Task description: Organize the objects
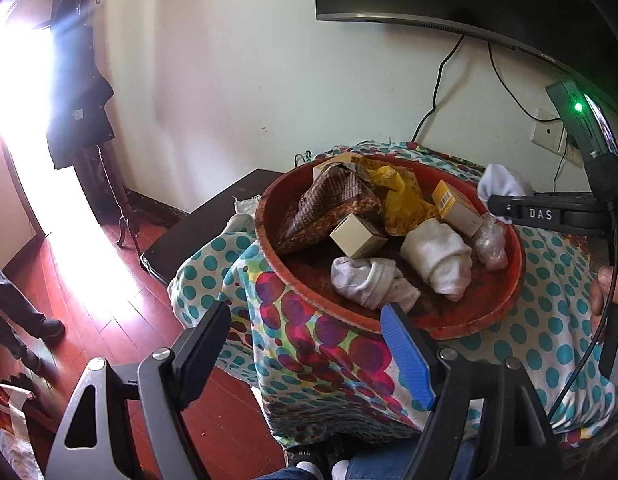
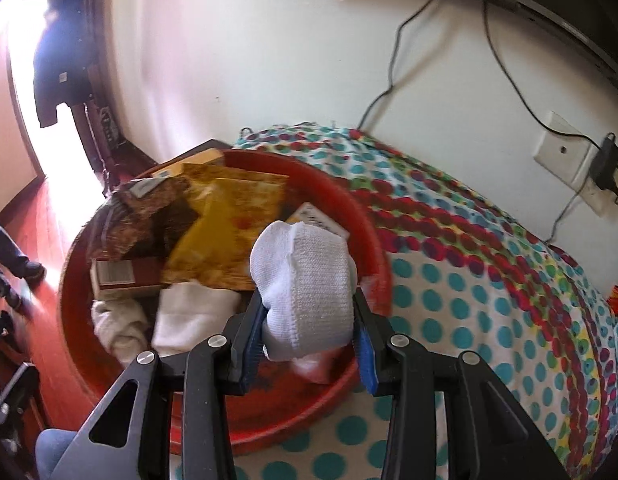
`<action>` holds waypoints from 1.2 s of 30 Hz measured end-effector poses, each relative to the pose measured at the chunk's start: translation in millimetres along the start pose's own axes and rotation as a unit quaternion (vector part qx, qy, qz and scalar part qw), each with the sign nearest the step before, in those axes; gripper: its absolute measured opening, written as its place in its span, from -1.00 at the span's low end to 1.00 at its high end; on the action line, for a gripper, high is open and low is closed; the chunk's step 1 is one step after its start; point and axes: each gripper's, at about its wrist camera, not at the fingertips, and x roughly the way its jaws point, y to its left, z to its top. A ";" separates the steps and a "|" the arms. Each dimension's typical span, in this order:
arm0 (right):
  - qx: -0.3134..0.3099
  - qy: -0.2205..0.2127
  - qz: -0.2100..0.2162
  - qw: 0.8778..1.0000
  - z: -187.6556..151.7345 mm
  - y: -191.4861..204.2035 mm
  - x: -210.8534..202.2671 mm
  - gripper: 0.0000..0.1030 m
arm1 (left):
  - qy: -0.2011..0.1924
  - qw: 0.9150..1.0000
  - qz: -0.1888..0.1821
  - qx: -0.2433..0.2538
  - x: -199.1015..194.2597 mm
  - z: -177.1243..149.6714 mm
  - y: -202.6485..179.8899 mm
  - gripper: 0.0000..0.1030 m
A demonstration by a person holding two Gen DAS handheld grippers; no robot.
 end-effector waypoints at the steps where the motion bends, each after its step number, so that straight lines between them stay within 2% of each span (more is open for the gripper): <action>1: -0.001 0.001 0.002 1.000 0.4 4.4 0.6 -0.29 | 0.000 1.000 -0.001 0.000 0.2 0.0 0.6 0.55; 13: -0.017 0.005 0.016 1.000 9.0 51.2 16.2 -0.29 | 0.001 1.000 -0.010 -0.016 -1.4 2.4 10.6 0.55; 24: -0.024 0.016 0.000 1.000 21.6 74.3 39.0 -0.28 | 0.009 0.999 -0.019 -0.028 5.0 0.0 19.1 0.55; 27: -0.024 0.026 -0.009 0.999 21.3 75.9 48.4 -0.17 | 0.010 0.999 -0.018 -0.037 6.2 -0.9 20.8 0.55; 29: -0.022 0.033 0.004 0.999 20.4 76.3 53.2 0.16 | 0.009 0.999 -0.016 -0.042 6.8 -1.2 21.6 0.55; 30: -0.022 0.030 0.000 0.999 19.5 76.4 50.9 0.42 | 0.007 0.999 -0.017 -0.042 6.8 -1.7 21.6 0.55; 31: -0.021 0.019 -0.014 1.000 19.0 75.9 45.6 0.54 | 0.007 0.999 -0.018 -0.041 7.0 -1.6 21.3 0.55; 33: -0.017 -0.014 -0.019 1.000 19.3 73.0 27.0 0.59 | 0.005 0.999 -0.017 -0.039 6.6 -1.2 19.6 0.55; 36: 0.004 -0.039 -0.014 0.999 19.1 66.1 2.2 0.72 | 0.005 0.999 -0.023 -0.040 3.2 -0.7 15.3 0.57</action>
